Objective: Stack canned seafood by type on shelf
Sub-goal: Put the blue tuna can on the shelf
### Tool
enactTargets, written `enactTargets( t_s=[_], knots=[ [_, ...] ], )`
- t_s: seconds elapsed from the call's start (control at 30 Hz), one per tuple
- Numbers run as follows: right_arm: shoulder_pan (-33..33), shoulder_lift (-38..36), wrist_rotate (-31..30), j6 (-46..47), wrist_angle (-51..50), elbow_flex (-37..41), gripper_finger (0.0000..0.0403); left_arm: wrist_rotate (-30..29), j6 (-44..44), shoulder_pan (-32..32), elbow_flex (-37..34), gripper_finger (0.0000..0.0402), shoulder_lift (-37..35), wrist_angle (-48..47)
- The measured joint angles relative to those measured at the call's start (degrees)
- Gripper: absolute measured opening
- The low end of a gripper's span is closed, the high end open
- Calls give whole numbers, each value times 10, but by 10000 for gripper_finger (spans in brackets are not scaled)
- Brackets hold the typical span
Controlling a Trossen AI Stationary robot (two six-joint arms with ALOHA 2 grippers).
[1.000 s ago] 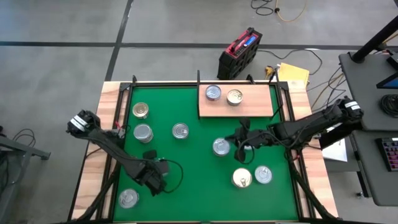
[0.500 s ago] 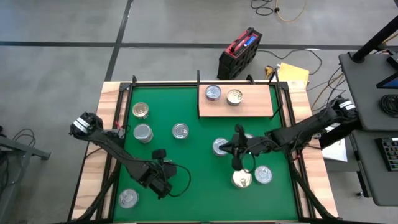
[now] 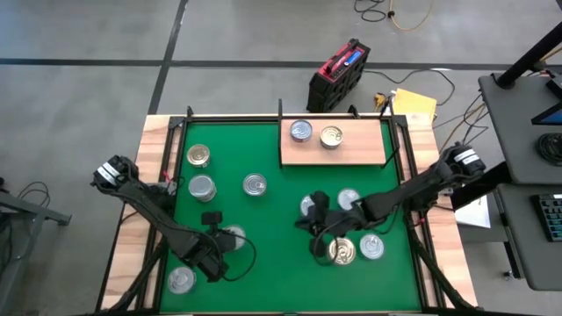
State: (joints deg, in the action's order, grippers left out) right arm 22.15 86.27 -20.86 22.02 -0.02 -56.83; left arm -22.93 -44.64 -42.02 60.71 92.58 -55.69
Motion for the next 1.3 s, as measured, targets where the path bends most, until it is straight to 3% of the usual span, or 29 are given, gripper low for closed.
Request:
enactTargets(
  t_s=[0.47,1.0,1.3],
  knots=[
    [28,113,0,15,-78,-125,12,2,-39,-21,-68,0,0,75],
    [34,141,-1,41,-76,-131,12,5,-41,-22,-82,0,0,105],
    [39,142,0,40,-65,-131,12,-11,-3,-22,-84,0,2,218]
  ],
)
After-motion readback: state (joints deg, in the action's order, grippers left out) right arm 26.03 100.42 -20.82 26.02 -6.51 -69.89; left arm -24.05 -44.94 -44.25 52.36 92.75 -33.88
